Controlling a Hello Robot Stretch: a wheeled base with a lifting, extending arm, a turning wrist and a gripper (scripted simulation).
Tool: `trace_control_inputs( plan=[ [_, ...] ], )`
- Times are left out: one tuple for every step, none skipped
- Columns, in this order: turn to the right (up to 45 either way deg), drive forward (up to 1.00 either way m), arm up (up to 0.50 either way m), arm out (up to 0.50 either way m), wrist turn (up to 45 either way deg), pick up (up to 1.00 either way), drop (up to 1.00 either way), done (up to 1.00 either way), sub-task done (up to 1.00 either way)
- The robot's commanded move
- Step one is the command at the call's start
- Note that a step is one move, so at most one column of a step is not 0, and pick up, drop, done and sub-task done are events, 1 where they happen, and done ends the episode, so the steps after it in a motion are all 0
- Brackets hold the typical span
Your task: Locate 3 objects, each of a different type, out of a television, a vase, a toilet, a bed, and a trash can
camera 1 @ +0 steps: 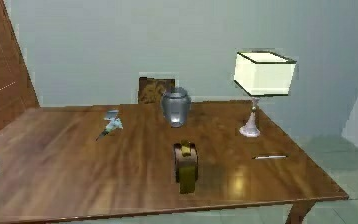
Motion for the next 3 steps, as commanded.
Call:
trace_control_inputs(
  plan=[
    [45.0,0.0,0.0,0.0,0.0,0.0,0.0,0.0,0.0],
    [18.0,0.0,0.0,0.0,0.0,0.0,0.0,0.0,0.0],
    [0.0,1.0,0.0,0.0,0.0,0.0,0.0,0.0,0.0]
  ],
)
